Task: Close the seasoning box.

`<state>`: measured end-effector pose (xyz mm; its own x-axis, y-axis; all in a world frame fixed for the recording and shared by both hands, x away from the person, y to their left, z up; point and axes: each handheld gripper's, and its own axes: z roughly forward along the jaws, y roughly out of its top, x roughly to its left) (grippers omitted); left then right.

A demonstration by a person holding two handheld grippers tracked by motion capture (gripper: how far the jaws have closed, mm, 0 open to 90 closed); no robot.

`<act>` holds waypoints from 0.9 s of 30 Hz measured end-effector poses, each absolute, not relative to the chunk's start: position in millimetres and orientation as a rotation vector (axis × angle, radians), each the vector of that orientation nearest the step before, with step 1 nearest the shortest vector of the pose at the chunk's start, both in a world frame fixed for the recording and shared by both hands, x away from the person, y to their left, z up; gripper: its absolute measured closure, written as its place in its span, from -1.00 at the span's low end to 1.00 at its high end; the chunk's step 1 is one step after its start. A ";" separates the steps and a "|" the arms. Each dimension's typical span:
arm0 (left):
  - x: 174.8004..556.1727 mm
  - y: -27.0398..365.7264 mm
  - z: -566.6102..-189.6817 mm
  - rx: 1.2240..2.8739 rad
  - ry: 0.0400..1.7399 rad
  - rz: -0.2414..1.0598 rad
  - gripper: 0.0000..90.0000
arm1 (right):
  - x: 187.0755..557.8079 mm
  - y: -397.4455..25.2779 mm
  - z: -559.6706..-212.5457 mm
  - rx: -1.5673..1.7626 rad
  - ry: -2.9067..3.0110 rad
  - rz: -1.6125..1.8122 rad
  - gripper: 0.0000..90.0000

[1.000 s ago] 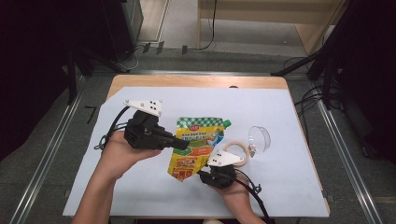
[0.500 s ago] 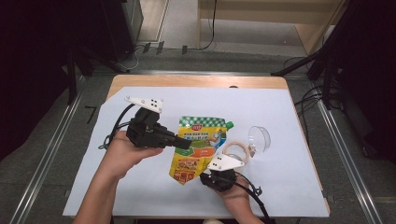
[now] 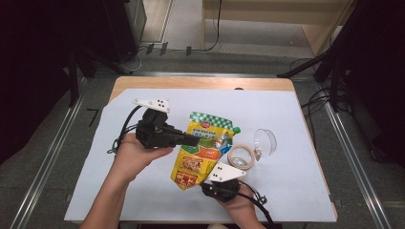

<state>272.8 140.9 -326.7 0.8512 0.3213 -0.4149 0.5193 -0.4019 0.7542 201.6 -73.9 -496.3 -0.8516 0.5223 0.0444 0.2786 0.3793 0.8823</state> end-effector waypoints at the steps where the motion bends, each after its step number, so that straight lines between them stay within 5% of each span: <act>1: 273.1 139.8 -327.5 2.025 0.612 -0.251 0.97 | 201.6 -73.9 -496.3 0.712 2.398 1.462 0.53; 27: 271.2 111.7 -345.4 2.074 0.614 -0.198 0.73 | 188.2 -64.8 -488.0 0.668 2.472 1.522 0.53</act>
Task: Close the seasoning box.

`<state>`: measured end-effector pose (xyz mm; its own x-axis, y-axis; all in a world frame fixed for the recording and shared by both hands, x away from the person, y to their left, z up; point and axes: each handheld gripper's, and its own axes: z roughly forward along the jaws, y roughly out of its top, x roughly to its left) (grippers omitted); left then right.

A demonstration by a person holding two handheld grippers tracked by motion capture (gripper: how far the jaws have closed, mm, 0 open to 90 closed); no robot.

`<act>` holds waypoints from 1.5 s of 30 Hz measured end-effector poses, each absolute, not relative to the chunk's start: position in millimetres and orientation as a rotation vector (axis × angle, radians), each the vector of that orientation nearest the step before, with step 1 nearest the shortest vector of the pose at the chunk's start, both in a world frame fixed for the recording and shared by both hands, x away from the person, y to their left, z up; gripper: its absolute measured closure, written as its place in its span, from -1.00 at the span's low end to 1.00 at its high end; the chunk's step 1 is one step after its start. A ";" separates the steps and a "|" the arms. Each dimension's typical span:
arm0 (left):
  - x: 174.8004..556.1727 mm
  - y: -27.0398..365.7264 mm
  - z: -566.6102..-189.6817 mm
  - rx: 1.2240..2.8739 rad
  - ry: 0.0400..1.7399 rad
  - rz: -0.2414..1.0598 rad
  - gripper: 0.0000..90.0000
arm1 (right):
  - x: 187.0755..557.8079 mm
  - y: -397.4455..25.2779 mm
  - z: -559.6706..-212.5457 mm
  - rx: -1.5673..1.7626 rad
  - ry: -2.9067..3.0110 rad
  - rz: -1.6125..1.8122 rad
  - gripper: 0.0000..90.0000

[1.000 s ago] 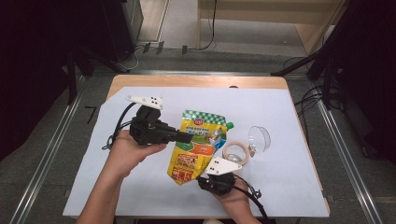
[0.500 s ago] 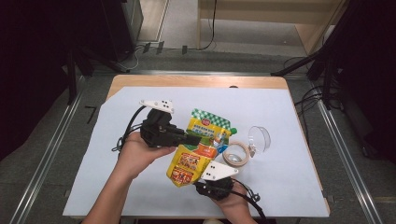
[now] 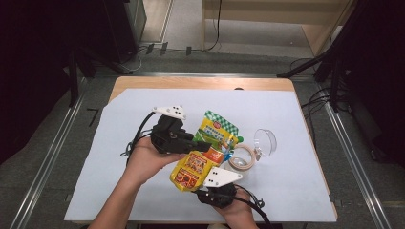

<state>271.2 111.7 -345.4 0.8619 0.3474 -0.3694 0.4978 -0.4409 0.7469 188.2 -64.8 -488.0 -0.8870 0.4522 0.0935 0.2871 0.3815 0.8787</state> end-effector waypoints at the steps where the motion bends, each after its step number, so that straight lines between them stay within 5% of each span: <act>1: 271.0 110.3 -346.3 2.066 0.616 -0.205 0.73 | 187.7 -64.6 -487.3 0.669 2.473 1.523 0.53; 21: 272.9 99.0 -357.7 2.077 0.634 -0.223 0.74 | 179.4 -56.2 -483.2 0.602 2.486 1.507 0.40; 45: 279.7 89.7 -361.9 2.063 0.746 -0.269 0.51 | 179.0 -53.0 -474.1 0.610 2.509 1.581 0.34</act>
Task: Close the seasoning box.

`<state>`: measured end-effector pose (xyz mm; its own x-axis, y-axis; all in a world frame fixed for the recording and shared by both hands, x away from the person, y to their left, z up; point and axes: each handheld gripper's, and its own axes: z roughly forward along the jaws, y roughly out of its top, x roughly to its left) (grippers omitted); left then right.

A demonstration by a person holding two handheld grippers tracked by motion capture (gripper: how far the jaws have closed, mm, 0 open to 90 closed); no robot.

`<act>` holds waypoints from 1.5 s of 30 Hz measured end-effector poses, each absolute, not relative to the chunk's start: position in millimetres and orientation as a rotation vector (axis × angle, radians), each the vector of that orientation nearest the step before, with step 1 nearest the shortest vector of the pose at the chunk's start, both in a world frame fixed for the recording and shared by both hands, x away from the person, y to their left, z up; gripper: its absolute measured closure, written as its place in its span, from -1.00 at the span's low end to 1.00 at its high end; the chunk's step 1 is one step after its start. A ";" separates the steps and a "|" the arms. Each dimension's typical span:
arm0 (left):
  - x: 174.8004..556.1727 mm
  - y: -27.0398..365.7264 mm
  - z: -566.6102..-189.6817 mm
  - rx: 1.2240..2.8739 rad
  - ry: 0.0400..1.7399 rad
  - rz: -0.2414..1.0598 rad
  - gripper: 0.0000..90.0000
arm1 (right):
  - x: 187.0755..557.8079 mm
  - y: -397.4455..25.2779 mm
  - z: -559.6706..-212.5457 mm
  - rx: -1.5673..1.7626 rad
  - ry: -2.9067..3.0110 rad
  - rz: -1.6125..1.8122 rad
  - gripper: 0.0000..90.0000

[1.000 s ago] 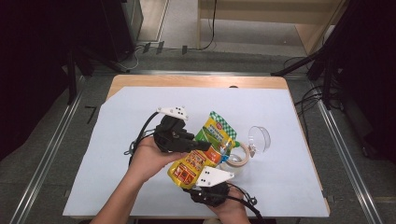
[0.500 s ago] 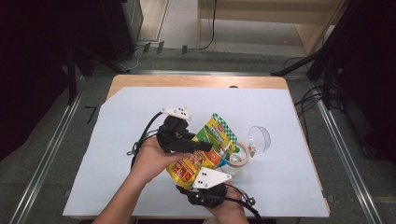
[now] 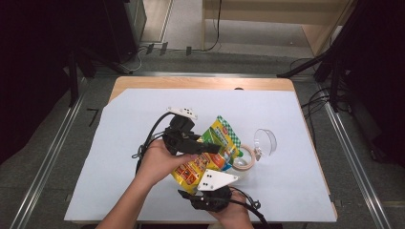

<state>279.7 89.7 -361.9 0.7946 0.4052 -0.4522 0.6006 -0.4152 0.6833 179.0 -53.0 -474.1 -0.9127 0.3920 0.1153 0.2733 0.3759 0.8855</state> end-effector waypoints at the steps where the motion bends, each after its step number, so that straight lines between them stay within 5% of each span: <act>1: 279.9 88.1 -362.2 2.067 0.753 -0.265 0.50 | 179.7 -53.3 -474.1 0.612 2.514 1.584 0.34; 29: 302.8 79.3 -352.8 2.100 0.786 -0.355 0.69 | 187.9 -49.9 -461.9 0.541 2.501 1.602 0.24; 45: 298.5 78.5 -351.9 2.074 0.781 -0.373 0.43 | 187.8 -54.0 -460.2 0.629 2.435 1.648 0.38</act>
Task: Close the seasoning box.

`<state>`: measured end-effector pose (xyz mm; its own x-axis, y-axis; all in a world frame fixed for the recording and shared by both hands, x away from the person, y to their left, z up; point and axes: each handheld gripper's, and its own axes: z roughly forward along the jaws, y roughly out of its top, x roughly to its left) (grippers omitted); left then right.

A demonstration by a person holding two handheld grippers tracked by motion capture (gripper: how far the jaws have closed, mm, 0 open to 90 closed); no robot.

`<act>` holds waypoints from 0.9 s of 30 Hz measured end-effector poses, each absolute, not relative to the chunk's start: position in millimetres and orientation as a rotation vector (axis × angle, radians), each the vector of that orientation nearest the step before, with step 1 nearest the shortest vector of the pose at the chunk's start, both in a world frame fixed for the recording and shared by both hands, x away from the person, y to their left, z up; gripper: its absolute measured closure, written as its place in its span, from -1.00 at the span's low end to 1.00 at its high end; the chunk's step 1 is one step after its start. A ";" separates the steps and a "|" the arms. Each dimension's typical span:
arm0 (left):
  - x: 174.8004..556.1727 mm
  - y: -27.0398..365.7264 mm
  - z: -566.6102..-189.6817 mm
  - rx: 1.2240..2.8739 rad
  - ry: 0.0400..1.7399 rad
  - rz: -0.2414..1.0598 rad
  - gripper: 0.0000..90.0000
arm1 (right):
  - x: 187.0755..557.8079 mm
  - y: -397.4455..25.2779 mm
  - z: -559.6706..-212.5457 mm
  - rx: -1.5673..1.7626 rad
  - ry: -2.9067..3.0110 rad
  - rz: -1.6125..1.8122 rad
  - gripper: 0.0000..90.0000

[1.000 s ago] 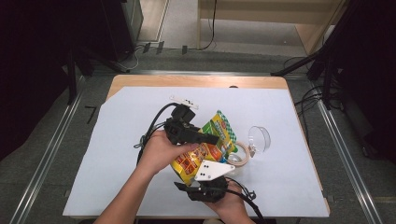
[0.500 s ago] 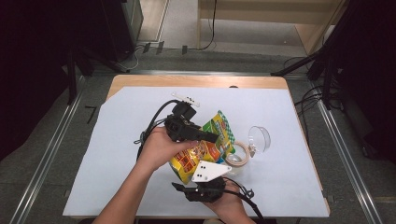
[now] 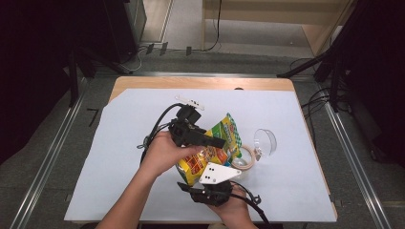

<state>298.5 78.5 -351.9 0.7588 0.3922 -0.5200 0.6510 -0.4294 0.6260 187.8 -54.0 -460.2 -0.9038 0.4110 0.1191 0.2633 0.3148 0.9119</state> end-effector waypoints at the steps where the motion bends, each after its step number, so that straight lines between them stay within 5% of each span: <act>1: 298.1 79.1 -351.2 2.069 0.785 -0.372 0.43 | 187.8 -54.0 -460.2 0.629 2.435 1.648 0.38; 11: 295.1 79.0 -349.0 2.103 0.792 -0.298 0.65 | 192.0 -55.5 -459.5 0.676 2.450 1.685 0.36; 18: 292.1 77.7 -345.4 2.093 0.774 -0.254 0.68 | 193.5 -53.9 -458.2 0.651 2.478 1.678 0.28; 27: 293.2 77.8 -345.5 2.090 0.774 -0.264 0.62 | 193.7 -52.5 -457.4 0.623 2.469 1.648 0.45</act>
